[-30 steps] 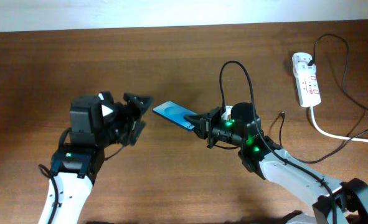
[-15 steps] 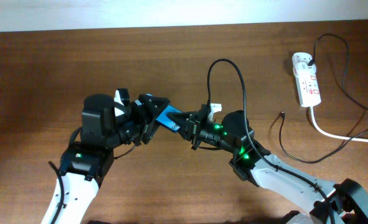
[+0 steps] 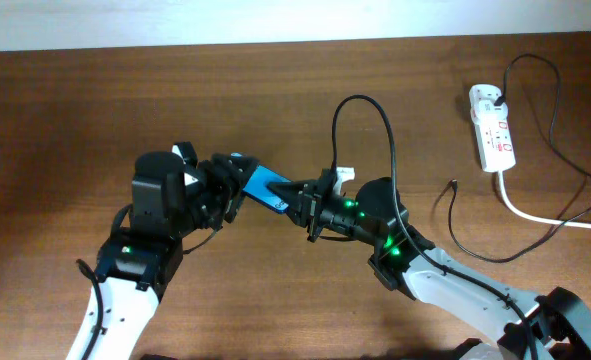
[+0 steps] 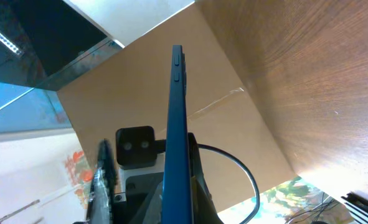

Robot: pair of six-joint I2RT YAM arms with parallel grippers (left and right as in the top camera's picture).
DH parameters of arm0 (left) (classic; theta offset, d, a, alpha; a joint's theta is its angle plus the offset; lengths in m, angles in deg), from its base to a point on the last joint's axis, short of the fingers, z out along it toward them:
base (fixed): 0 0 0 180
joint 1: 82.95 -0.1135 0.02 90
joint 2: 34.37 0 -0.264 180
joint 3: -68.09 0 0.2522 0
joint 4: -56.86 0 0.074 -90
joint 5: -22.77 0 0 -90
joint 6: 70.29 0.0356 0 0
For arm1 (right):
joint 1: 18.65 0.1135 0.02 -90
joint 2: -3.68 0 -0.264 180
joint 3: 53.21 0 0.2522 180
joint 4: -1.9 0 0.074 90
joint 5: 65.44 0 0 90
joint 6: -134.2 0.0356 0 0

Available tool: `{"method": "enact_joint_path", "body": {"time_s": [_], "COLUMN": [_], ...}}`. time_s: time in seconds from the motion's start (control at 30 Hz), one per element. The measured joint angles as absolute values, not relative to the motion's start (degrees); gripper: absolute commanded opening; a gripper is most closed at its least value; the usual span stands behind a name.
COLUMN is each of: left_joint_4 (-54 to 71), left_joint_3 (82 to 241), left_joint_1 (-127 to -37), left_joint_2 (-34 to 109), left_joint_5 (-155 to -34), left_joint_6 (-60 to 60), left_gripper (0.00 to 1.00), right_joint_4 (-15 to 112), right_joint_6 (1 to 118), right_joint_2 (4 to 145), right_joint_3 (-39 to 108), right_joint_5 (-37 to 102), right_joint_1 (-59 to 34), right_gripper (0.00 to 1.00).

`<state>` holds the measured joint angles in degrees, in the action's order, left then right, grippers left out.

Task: Plug charger to phone and switch on socket
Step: 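Regrasp the phone's bottom end with the left gripper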

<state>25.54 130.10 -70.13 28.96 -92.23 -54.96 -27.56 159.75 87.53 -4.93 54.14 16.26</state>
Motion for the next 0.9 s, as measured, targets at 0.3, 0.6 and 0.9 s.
{"method": "enact_joint_path", "body": {"time_s": [0.3,0.6,0.9], "left_joint_4": [25.73,25.78,25.76], "left_joint_3": [130.10,130.10,130.06], "left_joint_1": [-70.13,-70.13,-70.15], "left_joint_2": [32.59,32.72,32.79], "left_joint_5": [-92.23,-92.23,-92.47], "left_joint_6": [-60.91,-64.38,-65.21], "left_gripper": [0.38,0.21,0.00], "right_joint_4": [-27.62,-27.43,-27.71], "right_joint_6": [159.44,159.44,162.55], "right_joint_2": [87.53,87.53,87.51], "right_joint_3": [-4.90,-4.90,-4.84], "right_joint_5": [54.58,54.58,53.95], "right_joint_1": [16.29,16.29,16.26], "right_gripper": [0.04,0.04,0.04]}}
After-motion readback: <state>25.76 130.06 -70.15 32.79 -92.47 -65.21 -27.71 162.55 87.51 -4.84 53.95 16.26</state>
